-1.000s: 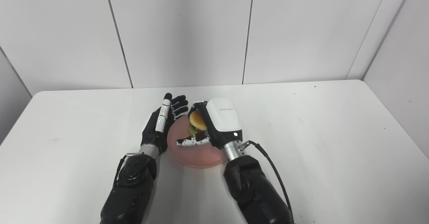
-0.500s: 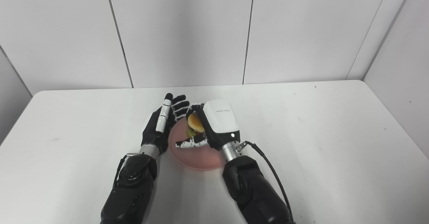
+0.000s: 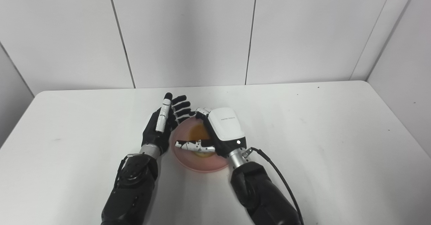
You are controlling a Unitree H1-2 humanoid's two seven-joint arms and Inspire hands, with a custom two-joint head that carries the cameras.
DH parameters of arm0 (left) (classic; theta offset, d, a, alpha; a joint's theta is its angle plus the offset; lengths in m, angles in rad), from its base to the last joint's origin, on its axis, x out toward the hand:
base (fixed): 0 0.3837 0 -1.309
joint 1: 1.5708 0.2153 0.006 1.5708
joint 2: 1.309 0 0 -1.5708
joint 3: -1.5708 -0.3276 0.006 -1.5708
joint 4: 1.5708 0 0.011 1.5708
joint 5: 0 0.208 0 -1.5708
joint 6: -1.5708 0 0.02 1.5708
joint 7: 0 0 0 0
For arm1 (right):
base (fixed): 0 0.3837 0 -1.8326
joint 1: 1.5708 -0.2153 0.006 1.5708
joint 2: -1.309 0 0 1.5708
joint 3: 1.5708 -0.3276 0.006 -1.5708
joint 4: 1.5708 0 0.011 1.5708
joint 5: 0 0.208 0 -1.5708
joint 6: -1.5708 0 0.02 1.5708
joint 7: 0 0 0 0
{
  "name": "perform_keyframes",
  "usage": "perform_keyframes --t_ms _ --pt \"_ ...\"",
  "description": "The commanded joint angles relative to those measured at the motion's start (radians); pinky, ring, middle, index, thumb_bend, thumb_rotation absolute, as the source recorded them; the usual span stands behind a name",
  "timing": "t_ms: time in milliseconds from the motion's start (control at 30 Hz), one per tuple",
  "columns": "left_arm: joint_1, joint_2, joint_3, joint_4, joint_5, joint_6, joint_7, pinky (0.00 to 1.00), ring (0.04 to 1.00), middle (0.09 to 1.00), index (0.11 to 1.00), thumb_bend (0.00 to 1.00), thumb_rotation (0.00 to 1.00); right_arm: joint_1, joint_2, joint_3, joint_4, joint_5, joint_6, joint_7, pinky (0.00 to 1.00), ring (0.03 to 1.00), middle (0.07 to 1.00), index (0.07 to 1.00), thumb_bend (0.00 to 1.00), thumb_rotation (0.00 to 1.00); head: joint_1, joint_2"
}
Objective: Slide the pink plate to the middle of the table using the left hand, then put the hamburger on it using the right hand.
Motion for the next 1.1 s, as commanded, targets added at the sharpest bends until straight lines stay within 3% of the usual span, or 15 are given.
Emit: perform_keyframes --t_ms 0,167,433,467,533,633,733,833,933,967,1067 --pt "0.013 0.005 0.000 0.007 0.000 0.037 0.004 0.66 0.709 0.720 0.686 0.64 0.90 -0.032 -0.008 0.000 -0.009 0.009 -0.051 -0.031 0.63 0.689 0.718 0.711 0.67 0.94 0.000 0.001" --pt "0.013 0.007 -0.003 0.009 0.005 0.030 0.006 0.62 0.696 0.708 0.678 0.64 0.90 -0.032 -0.008 -0.001 -0.013 0.019 -0.055 -0.026 0.64 0.705 0.729 0.720 0.67 0.93 -0.002 0.000" --pt "0.011 0.007 -0.004 0.012 0.004 0.027 0.002 0.68 0.709 0.715 0.681 0.64 0.89 -0.023 -0.005 -0.023 -0.060 0.074 -0.063 -0.009 0.64 0.715 0.747 0.759 0.66 0.93 -0.004 0.001" --pt "0.012 0.006 -0.002 0.011 0.000 0.024 0.000 0.71 0.708 0.708 0.665 0.64 0.89 -0.018 0.002 -0.037 -0.073 0.100 -0.071 -0.013 0.65 0.726 0.761 0.777 0.65 0.96 -0.003 0.002" --pt "0.013 0.004 0.002 0.007 -0.007 0.024 -0.002 0.74 0.715 0.707 0.659 0.64 0.88 -0.012 0.012 -0.059 -0.091 0.139 -0.087 -0.023 0.64 0.721 0.755 0.764 0.66 0.93 -0.003 0.002" --pt "0.017 0.001 0.001 -0.009 -0.002 0.033 0.006 0.78 0.770 0.756 0.684 0.65 0.88 -0.008 0.030 -0.098 -0.120 0.197 -0.111 -0.038 0.64 0.729 0.776 0.780 0.66 0.99 -0.004 0.001" --pt "0.020 0.000 -0.002 -0.010 0.016 0.014 0.026 0.77 0.794 0.782 0.699 0.66 0.89 -0.005 0.055 -0.145 -0.142 0.272 -0.132 -0.042 0.65 0.745 0.798 0.794 0.66 1.00 -0.004 0.000" --pt "0.030 -0.003 -0.015 -0.017 0.064 -0.038 0.078 0.76 0.812 0.801 0.723 0.66 0.89 -0.004 0.078 -0.200 -0.150 0.363 -0.151 -0.037 0.67 0.772 0.823 0.811 0.66 1.00 -0.001 0.000" --pt "0.044 -0.009 -0.021 -0.025 0.105 -0.089 0.124 0.79 0.836 0.824 0.765 0.67 0.89 -0.003 0.101 -0.257 -0.128 0.482 -0.182 -0.018 0.70 0.797 0.840 0.820 0.62 1.00 0.000 0.000" --pt "0.048 -0.011 -0.021 -0.025 0.115 -0.112 0.139 0.85 0.869 0.856 0.796 0.69 0.89 -0.002 0.111 -0.281 -0.107 0.538 -0.195 -0.009 0.73 0.792 0.837 0.820 0.63 0.99 0.001 0.000" --pt "0.057 -0.010 -0.038 -0.014 0.204 -0.163 0.236 0.89 0.907 0.900 0.850 0.74 0.91 -0.003 0.135 -0.341 -0.047 0.669 -0.240 0.015 0.78 0.810 0.854 0.845 0.65 1.00 0.001 0.001"
